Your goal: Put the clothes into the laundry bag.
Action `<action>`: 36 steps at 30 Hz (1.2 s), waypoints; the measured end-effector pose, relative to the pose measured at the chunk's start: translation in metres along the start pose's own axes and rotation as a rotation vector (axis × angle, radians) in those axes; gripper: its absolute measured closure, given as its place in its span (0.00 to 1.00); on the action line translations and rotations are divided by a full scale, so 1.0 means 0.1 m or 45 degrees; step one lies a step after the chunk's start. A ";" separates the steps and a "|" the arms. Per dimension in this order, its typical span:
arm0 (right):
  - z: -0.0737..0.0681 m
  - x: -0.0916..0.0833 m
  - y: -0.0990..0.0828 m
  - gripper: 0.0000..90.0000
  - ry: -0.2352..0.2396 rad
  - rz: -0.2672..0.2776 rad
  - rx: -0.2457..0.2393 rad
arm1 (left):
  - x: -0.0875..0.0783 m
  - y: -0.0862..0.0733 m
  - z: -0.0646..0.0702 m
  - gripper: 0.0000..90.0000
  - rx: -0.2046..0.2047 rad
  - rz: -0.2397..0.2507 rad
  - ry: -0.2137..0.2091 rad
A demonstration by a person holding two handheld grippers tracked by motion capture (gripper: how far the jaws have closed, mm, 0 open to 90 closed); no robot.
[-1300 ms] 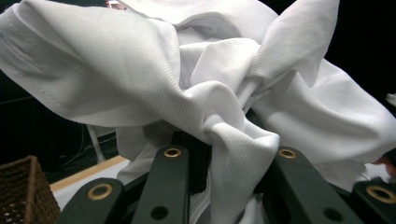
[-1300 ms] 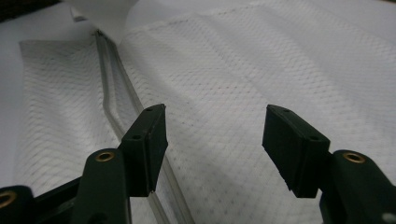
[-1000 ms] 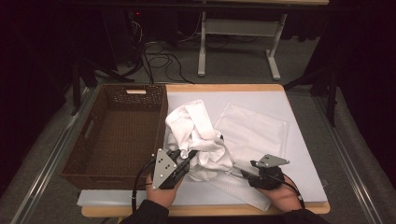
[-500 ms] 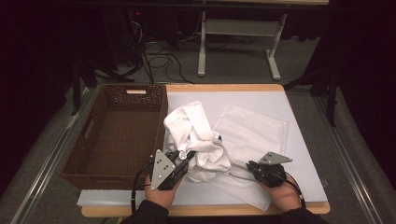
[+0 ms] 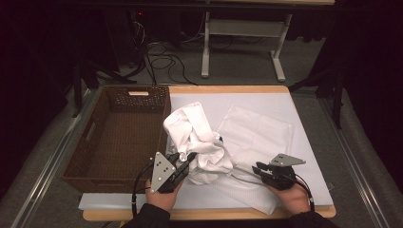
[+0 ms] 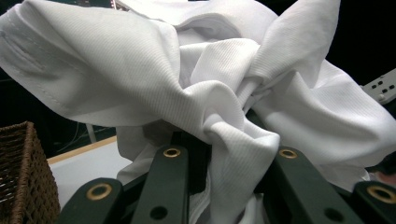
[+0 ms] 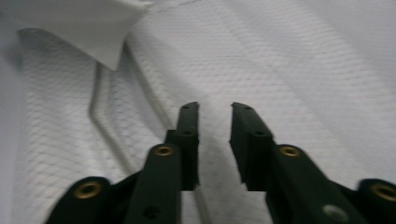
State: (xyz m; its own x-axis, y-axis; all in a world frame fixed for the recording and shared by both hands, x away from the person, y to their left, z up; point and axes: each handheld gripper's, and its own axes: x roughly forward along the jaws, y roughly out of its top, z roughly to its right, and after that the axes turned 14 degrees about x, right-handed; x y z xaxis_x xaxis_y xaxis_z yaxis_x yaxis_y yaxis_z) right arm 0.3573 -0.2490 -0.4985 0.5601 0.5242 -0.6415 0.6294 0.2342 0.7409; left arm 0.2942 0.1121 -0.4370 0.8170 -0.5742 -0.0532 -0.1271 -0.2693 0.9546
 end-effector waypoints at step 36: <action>-0.30 0.13 0.14 0.99 0.055 0.028 -0.108 | -0.13 0.13 -0.07 0.84 0.015 0.073 0.046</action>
State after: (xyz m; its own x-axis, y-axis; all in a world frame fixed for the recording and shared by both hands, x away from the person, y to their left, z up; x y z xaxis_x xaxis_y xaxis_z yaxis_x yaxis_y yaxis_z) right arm 0.3568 -0.2144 -0.4905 0.5487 0.5643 -0.6169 0.5681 0.2897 0.7703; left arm 0.2855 0.1218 -0.4217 0.8281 -0.5605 0.0121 -0.1807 -0.2465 0.9522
